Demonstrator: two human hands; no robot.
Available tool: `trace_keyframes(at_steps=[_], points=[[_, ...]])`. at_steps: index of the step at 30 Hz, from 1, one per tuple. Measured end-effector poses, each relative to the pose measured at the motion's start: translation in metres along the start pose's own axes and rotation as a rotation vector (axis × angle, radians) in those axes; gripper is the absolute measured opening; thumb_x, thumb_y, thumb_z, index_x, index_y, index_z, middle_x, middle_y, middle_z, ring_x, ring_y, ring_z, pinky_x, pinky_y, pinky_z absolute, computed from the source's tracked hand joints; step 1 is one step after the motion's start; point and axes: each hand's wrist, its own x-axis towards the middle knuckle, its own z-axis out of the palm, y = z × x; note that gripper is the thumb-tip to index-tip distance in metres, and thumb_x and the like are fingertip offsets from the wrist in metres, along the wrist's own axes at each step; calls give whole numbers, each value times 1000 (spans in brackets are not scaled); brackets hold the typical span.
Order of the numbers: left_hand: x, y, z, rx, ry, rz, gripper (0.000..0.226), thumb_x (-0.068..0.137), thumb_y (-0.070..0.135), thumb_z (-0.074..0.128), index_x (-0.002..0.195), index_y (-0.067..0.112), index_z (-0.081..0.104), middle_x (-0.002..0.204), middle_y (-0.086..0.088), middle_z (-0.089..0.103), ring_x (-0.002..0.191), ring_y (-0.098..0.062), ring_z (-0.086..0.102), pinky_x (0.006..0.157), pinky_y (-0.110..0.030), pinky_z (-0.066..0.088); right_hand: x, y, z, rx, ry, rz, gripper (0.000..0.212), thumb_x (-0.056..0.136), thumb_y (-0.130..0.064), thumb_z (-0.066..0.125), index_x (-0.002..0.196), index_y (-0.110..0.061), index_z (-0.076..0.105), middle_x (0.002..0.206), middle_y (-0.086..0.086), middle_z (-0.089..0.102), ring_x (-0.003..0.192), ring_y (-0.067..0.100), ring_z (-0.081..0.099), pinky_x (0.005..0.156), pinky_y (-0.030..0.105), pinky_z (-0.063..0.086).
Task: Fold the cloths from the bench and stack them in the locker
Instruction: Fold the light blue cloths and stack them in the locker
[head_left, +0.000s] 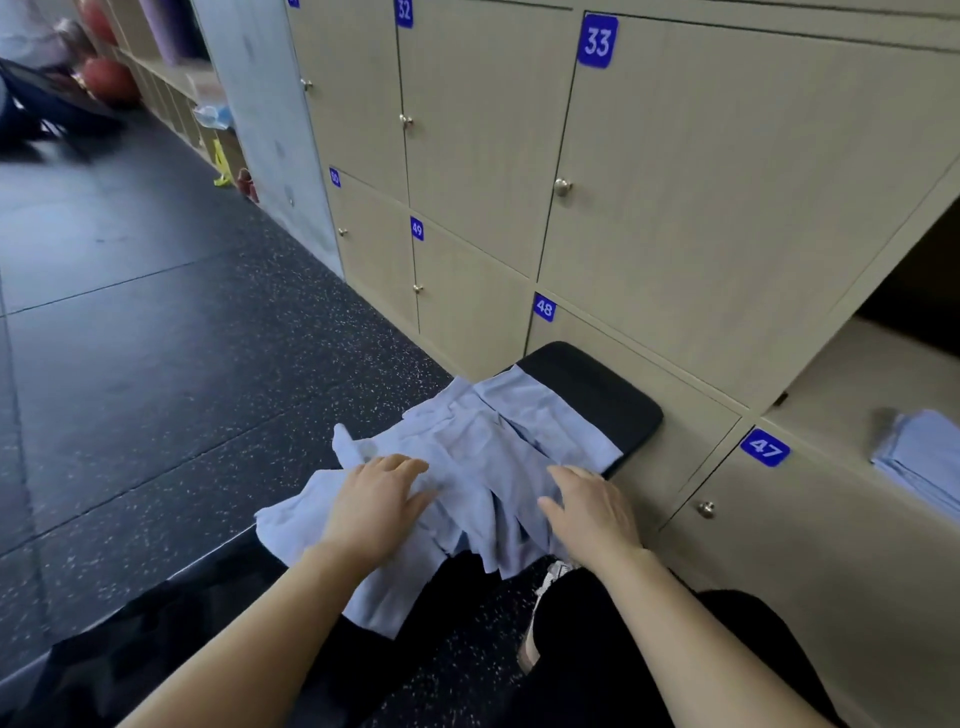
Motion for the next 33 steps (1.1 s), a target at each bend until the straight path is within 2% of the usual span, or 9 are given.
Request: trace_keyframes(at_steps=[3, 8, 14, 19, 23, 24, 26, 29, 33], points=[[13, 6, 18, -41, 61, 6, 49, 85, 57, 37, 94, 23, 72, 95, 4, 70, 95, -24, 66, 81, -36, 49, 20, 14, 4, -7, 2, 30, 28, 98, -32, 47, 120, -15, 55, 126, 1, 58, 118, 23, 52, 92, 33, 40], [23, 25, 37, -117, 177, -78, 43, 82, 56, 36, 73, 26, 66, 78, 7, 63, 82, -22, 62, 69, -30, 34, 59, 18, 10, -31, -15, 7, 29, 100, -29, 43, 121, -13, 55, 123, 5, 59, 117, 26, 49, 91, 34, 38], [23, 50, 59, -176, 158, -165, 44, 82, 64, 44, 74, 28, 68, 84, 11, 58, 89, -17, 56, 80, -29, 32, 84, 12, 25, -68, -127, -1, 31, 101, -25, 39, 129, -15, 49, 135, 4, 53, 128, 25, 39, 102, 36, 32], [28, 67, 61, -201, 123, -320, 25, 85, 55, 61, 83, 32, 69, 96, 16, 52, 104, -11, 46, 88, -25, 22, 87, 18, 35, 31, -54, 77, 34, 98, -21, 43, 131, -18, 50, 134, 1, 53, 127, 24, 38, 105, 34, 29], [33, 78, 53, -312, 147, -446, 21, 86, 46, 60, 71, 31, 60, 91, 15, 59, 100, -9, 50, 87, -27, 22, 85, 19, 26, 183, 2, 135, 20, 96, -20, 46, 107, -18, 63, 108, 1, 63, 111, 29, 46, 91, 36, 35], [34, 78, 50, -368, 165, -476, 23, 86, 43, 61, 68, 29, 59, 85, 14, 63, 93, -9, 54, 86, -28, 26, 85, 20, 21, 238, 10, 155, 15, 94, -19, 48, 87, -21, 61, 90, -1, 61, 100, 31, 47, 84, 36, 36], [37, 76, 43, -554, 180, -528, 23, 85, 35, 63, 66, 24, 59, 66, 12, 65, 74, -10, 61, 83, -32, 39, 85, 22, 10, 355, 32, 197, 31, 91, -20, 52, 62, -23, 42, 64, -5, 45, 81, 27, 45, 73, 35, 35], [41, 75, 27, -945, 253, -548, 23, 87, 17, 64, 66, 16, 55, 57, 6, 61, 61, -18, 57, 64, -33, 46, 82, 20, -13, 579, 50, 218, 34, 89, -22, 59, 60, -9, 46, 57, -2, 42, 63, 18, 40, 61, 30, 32], [44, 81, -8, -1144, 327, -457, 11, 93, 19, 63, 87, 17, 54, 71, -1, 66, 67, -14, 61, 69, -23, 48, 71, 6, -51, 902, 129, 185, 27, 88, -20, 65, 77, 5, 62, 64, 1, 51, 62, 13, 43, 59, 26, 37]])
